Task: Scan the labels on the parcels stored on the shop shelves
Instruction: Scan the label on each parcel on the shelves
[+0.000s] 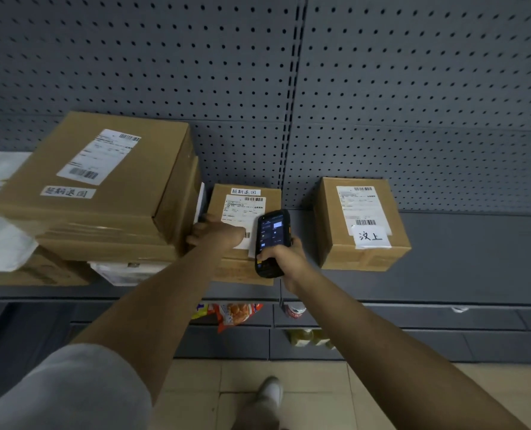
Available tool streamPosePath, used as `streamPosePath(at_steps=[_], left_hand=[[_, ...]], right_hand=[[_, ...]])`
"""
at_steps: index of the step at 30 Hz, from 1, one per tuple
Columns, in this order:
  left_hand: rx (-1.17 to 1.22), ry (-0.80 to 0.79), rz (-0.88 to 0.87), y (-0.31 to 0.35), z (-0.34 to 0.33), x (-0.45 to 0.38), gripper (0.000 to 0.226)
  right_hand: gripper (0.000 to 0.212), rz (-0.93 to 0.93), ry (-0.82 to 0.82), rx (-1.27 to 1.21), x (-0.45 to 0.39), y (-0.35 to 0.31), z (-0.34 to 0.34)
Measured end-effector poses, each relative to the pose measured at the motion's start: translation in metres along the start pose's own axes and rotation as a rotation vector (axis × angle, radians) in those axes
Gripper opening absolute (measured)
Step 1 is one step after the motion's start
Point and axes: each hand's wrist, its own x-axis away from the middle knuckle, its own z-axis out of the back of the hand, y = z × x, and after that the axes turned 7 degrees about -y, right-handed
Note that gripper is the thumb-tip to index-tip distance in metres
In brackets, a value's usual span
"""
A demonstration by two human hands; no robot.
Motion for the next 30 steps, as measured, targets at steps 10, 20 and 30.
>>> streamPosePath(at_steps=[10, 20, 30], left_hand=[[0.154, -0.010, -0.052, -0.047, -0.038, 0.066, 0.108], [0.506, -0.042, -0.229, -0.106, -0.065, 0.087, 0.096], [0.800, -0.242, -0.274, -0.136, -0.074, 0.056, 0.097]], right_hand=[[0.069, -0.015, -0.068, 0.037, 0.060, 0.037, 0.028], [0.082, -0.010, -0.081, 0.083, 0.088, 0.063, 0.034], [0.088, 0.041, -0.032, 0.146, 0.092, 0.081, 0.034]])
